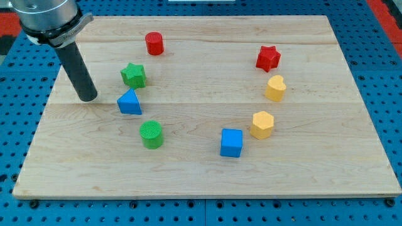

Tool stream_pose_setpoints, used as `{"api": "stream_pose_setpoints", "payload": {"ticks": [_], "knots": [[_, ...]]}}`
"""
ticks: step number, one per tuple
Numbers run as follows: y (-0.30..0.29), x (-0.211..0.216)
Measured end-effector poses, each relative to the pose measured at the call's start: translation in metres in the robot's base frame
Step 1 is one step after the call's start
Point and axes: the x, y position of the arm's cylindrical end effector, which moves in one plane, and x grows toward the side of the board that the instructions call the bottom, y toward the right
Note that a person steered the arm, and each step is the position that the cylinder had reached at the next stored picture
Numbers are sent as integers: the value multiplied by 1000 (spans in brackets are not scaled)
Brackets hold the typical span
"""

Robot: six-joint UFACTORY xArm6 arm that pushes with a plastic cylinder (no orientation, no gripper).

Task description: Move the red star into the red circle

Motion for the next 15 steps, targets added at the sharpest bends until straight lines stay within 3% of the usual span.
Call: {"api": "stream_pose_setpoints", "payload": {"ticks": [4,6,7,8,12,13,14,15], "knots": [[-2,13],[66,142],[155,161],[190,159],[195,159],[252,159],[386,144],[416,104]]}}
